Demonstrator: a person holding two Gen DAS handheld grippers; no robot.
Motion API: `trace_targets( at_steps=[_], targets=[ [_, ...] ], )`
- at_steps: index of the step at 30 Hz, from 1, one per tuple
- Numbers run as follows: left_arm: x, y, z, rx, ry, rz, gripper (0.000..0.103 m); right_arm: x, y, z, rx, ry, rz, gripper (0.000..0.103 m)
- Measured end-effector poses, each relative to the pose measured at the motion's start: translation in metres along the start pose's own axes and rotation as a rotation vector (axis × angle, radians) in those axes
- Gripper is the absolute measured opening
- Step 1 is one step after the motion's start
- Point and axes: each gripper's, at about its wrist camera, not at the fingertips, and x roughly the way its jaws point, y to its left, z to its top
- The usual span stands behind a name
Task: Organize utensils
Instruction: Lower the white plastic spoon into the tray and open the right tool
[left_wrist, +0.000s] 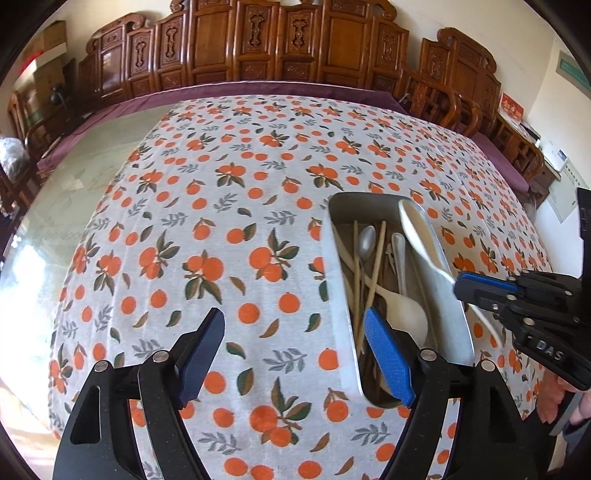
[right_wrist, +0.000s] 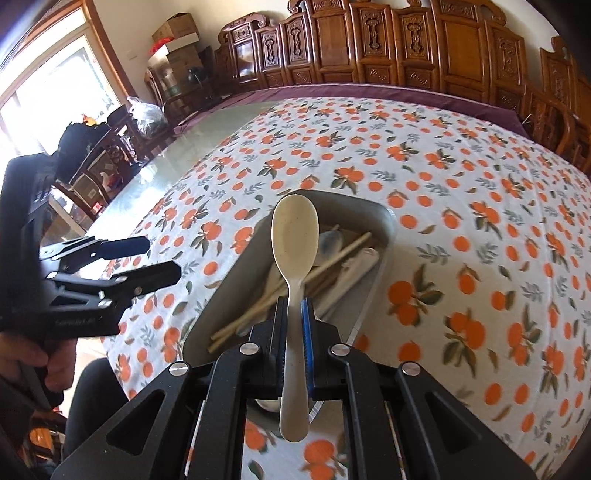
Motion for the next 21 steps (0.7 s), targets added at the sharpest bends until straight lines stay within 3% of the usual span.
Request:
trace_targets(
  at_steps=[11,21],
  targets=[
    [-0.007,0.012,-0.003,-0.019,-0.012,0.003,0.075,0.045,0.004,0.016,0.07,0.05,0.0,0.009],
    [-0.018,0.011,-0.005,-0.021,-0.03,0.012,0.075,0.042,0.011,0.013,0.082,0.04,0.01,0.012]
  ],
)
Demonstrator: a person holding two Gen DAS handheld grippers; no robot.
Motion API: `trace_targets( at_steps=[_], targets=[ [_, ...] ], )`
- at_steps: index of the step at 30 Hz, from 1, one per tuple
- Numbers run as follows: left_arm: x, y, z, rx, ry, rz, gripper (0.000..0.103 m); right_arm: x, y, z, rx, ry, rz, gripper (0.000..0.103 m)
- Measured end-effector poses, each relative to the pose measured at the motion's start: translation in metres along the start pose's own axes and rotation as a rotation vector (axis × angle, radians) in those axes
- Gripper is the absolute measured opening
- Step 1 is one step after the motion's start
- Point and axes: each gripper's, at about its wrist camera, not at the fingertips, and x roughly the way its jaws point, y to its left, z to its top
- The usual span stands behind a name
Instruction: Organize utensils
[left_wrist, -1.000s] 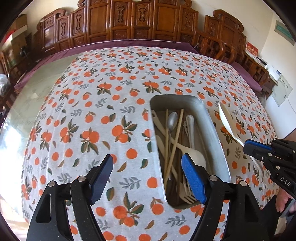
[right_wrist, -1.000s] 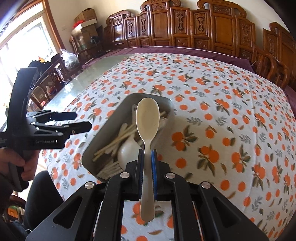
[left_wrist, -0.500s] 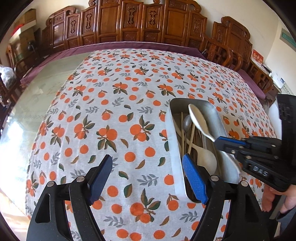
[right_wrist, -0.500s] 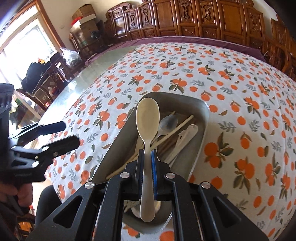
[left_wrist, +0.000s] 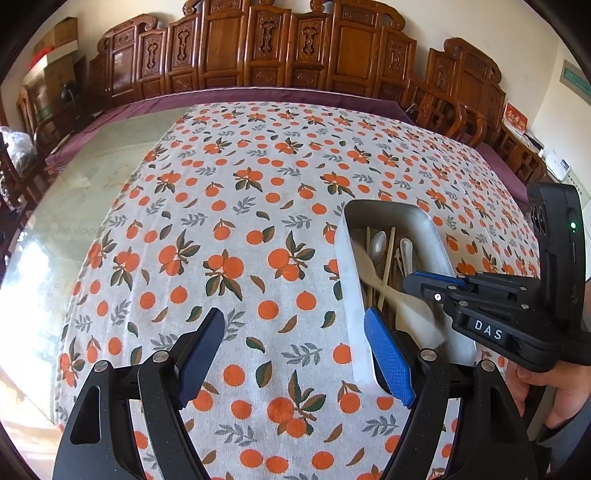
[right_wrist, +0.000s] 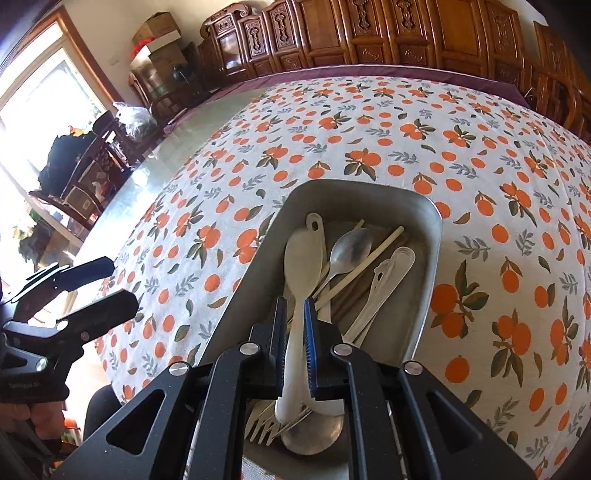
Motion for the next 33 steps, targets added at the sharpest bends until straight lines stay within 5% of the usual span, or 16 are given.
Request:
trace_targets(
  at_steps=[6,10,12,16,24,27,33],
  targets=[
    [-0.018,-0.011,-0.001,0.01,-0.032,0.0,0.075,-0.038,0.001,-0.012,-0.011,-0.06,-0.028,0.012],
    [-0.037,-0.023,-0.003,0.018,-0.077,0.002,0.084,-0.075,0.001,-0.024,-0.027,-0.122,-0.059,0.016],
    [-0.045,-0.029,-0.003,0.019,-0.093,-0.002,0.089,-0.096,0.001,-0.03,-0.032,-0.158,-0.086,0.031],
    [-0.065,-0.043,-0.003,0.031,-0.135,-0.01,0.095,-0.136,0.001,-0.043,-0.046,-0.222,-0.127,0.041],
    [-0.112,-0.082,0.002,0.089,-0.249,-0.042,0.095,-0.21,-0.003,-0.063,-0.026,-0.374,-0.218,0.092],
    [-0.132,-0.092,0.003,0.099,-0.296,-0.059,0.095,-0.236,-0.003,-0.069,-0.026,-0.427,-0.247,0.1],
    [-0.17,-0.109,-0.001,0.113,-0.349,-0.059,0.095,-0.284,0.003,-0.079,-0.019,-0.519,-0.296,0.1]
  ],
)
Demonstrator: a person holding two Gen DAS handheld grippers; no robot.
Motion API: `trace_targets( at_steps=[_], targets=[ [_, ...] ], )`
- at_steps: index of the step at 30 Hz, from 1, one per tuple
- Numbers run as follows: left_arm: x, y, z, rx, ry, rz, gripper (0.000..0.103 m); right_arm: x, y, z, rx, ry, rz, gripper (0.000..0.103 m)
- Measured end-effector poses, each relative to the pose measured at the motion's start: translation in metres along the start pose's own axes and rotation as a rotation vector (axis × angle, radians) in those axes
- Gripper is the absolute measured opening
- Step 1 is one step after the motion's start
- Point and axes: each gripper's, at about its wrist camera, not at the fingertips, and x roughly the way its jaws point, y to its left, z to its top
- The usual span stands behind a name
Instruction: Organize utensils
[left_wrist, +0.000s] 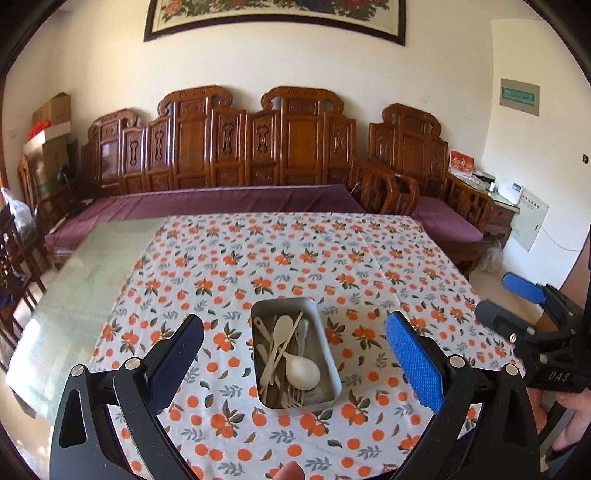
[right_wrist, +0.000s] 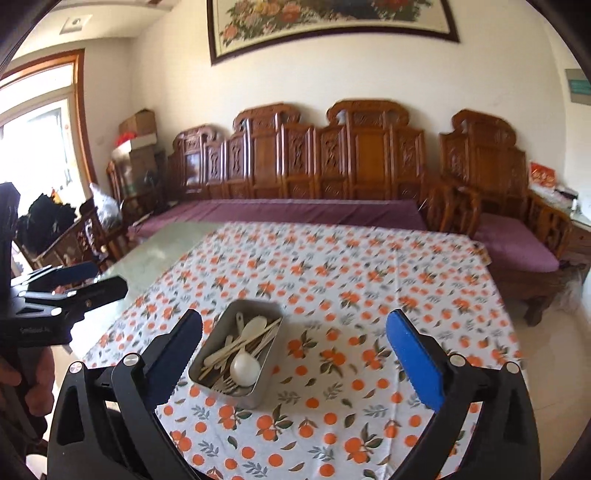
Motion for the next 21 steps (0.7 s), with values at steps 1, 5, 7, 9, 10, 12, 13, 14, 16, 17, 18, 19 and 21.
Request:
trace_targets(
  at_steps=[1,5,7,9,10,12,13,14,16,17,18,19,21],
  targets=[
    [-0.007,-0.004,0.002,0.008,-0.007,0.005,0.095,-0.01,-0.001,0.004,0.002,-0.02,-0.007,0.1],
    [-0.025,-0.012,0.005,0.024,-0.031,-0.003,0.095,-0.032,-0.002,0.011,0.003,-0.063,-0.008,0.1],
    [-0.034,-0.015,0.006,0.033,-0.048,-0.002,0.095,-0.042,0.0,0.013,0.0,-0.077,-0.01,0.1],
    [-0.039,-0.017,0.006,0.036,-0.055,0.0,0.095,-0.049,0.0,0.015,-0.003,-0.087,-0.015,0.1],
    [-0.041,-0.018,0.006,0.035,-0.057,0.001,0.095,-0.053,0.0,0.015,-0.005,-0.092,-0.016,0.1],
    [-0.045,-0.019,0.005,0.036,-0.064,0.003,0.095,-0.059,0.003,0.017,-0.005,-0.101,-0.014,0.1],
    [-0.047,-0.019,0.005,0.037,-0.068,0.003,0.095,-0.062,0.003,0.017,-0.005,-0.105,-0.014,0.1],
    [-0.049,-0.02,0.004,0.038,-0.072,0.003,0.095,-0.064,0.004,0.017,-0.006,-0.108,-0.014,0.1],
    [-0.051,-0.021,0.004,0.041,-0.077,0.003,0.095,-0.067,0.004,0.018,-0.008,-0.115,-0.016,0.1],
    [-0.052,-0.021,0.004,0.041,-0.079,0.005,0.095,-0.068,0.004,0.018,-0.007,-0.116,-0.015,0.1],
    [-0.053,-0.022,0.003,0.04,-0.081,0.005,0.095,-0.069,0.004,0.018,-0.007,-0.117,-0.014,0.1],
    [-0.054,-0.022,0.003,0.038,-0.083,0.006,0.095,-0.07,0.004,0.018,-0.008,-0.117,-0.014,0.1],
    [-0.055,-0.022,0.002,0.037,-0.088,0.009,0.095,-0.071,0.004,0.017,-0.007,-0.116,-0.013,0.1]
  ],
)
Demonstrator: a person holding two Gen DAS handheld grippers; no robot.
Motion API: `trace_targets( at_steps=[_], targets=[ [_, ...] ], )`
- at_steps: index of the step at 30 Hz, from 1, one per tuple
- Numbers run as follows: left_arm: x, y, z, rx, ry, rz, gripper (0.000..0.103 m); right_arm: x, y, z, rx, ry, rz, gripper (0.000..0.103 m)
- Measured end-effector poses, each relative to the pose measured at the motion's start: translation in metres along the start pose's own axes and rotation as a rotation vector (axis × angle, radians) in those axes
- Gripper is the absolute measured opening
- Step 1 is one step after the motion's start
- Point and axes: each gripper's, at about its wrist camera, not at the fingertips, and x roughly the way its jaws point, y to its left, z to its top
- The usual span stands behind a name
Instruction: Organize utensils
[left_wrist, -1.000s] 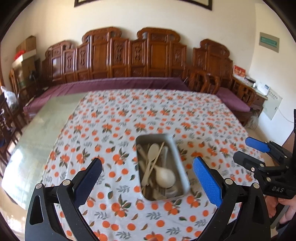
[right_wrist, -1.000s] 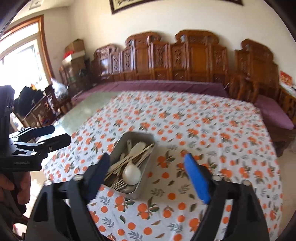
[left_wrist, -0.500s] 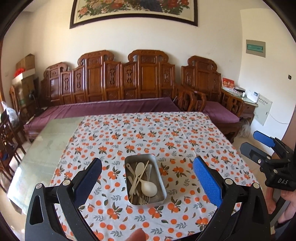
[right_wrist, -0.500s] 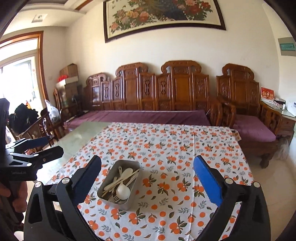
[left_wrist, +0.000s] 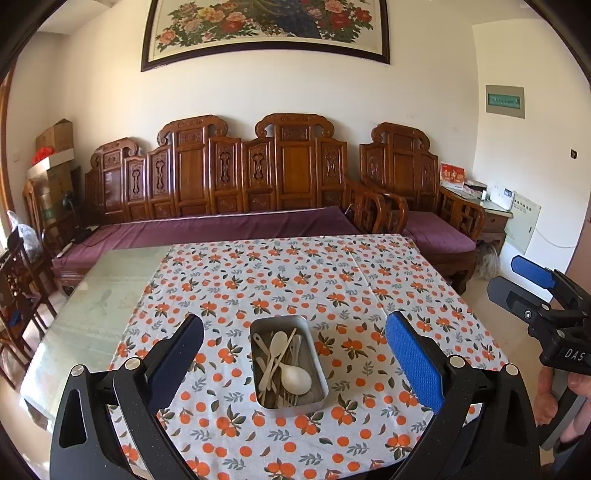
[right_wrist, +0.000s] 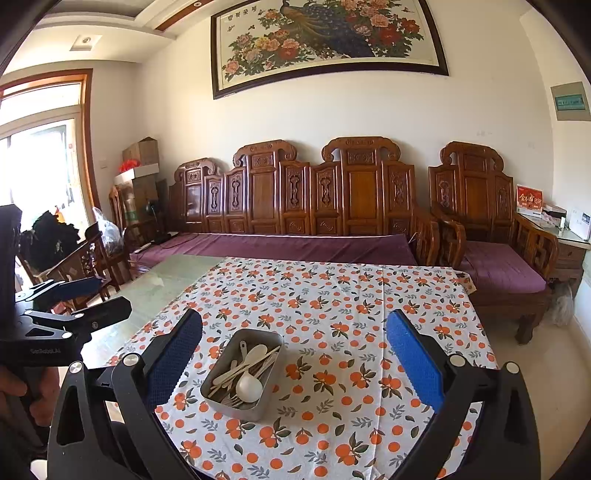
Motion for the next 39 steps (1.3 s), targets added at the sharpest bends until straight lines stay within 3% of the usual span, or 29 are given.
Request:
trace_targets(
  at_steps=[39],
  targets=[
    [0.0011,0.0045,-0.0024,-0.015,-0.005,0.018,0.095,-0.0027,0.0003,0.0011,0.003,-0.002,0.002,0.1]
  ],
)
